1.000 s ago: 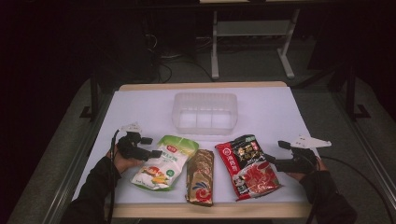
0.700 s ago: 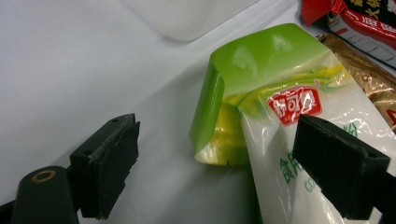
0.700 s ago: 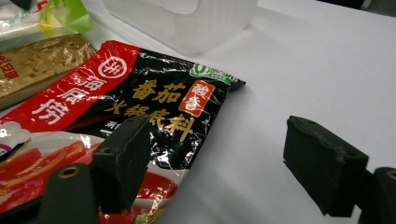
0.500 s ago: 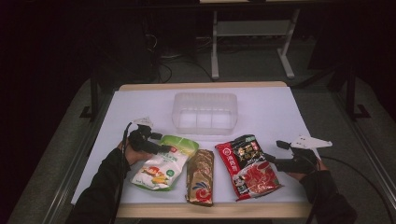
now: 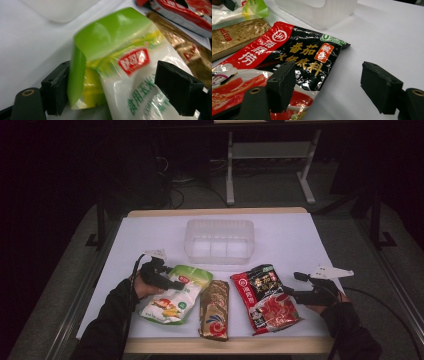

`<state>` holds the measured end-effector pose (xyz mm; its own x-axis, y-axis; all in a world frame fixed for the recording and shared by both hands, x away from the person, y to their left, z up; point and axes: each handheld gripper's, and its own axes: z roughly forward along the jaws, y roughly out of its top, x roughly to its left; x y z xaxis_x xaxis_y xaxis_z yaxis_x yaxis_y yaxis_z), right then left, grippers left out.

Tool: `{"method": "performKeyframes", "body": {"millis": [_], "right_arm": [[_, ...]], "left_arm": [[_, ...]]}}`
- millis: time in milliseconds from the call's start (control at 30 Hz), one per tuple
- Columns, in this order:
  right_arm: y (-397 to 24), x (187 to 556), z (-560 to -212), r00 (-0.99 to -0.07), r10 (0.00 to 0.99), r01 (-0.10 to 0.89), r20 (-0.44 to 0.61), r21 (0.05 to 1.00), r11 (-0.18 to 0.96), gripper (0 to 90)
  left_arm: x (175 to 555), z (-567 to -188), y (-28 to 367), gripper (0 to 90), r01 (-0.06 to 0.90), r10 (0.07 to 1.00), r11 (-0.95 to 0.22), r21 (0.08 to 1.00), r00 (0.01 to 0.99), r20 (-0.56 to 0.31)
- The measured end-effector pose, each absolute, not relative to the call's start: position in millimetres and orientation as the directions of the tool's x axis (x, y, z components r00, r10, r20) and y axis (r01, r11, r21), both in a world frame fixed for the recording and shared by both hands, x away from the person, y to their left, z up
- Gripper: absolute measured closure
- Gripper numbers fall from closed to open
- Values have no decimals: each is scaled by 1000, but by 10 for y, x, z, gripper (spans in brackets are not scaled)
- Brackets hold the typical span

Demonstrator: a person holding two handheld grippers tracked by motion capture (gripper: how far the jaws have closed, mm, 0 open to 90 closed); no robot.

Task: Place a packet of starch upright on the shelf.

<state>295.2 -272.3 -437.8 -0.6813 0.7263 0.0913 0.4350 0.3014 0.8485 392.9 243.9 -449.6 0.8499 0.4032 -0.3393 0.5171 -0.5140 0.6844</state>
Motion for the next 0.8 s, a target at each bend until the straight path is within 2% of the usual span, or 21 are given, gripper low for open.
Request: {"method": "performKeyframes", "body": {"millis": [133,233,367,433,467,633,767,800], "right_arm": [[-2715,2953,-4382,-688,720,439,94,843,309,277],[-2718,2954,-4384,-687,720,440,94,843,310,276],[-2720,2963,-4391,-690,717,445,102,840,309,283],[-2715,2960,-4387,-694,712,443,104,841,310,283],[-2711,2959,-4386,-696,711,441,101,841,313,283],[-2714,2964,-4390,-708,696,444,118,841,309,281],[-2761,2974,-4399,-707,691,451,148,847,280,286],[-2761,2974,-4399,-707,691,451,148,847,280,286]], "left_arm": [[3885,-4483,2450,205,522,393,-522,675,849,-353],[3838,-4455,2391,211,497,395,-564,660,864,-313],[3824,-4450,2372,228,510,414,-558,654,855,-313],[3811,-4449,2388,289,520,425,-549,654,848,-318],[3805,-4445,2394,359,532,431,-543,650,841,-328],[3710,-4442,2402,441,543,440,-523,657,832,-338],[3649,-4428,2418,573,537,432,-517,667,836,-339],[3647,-4431,2416,573,538,431,-515,668,836,-341]]}}
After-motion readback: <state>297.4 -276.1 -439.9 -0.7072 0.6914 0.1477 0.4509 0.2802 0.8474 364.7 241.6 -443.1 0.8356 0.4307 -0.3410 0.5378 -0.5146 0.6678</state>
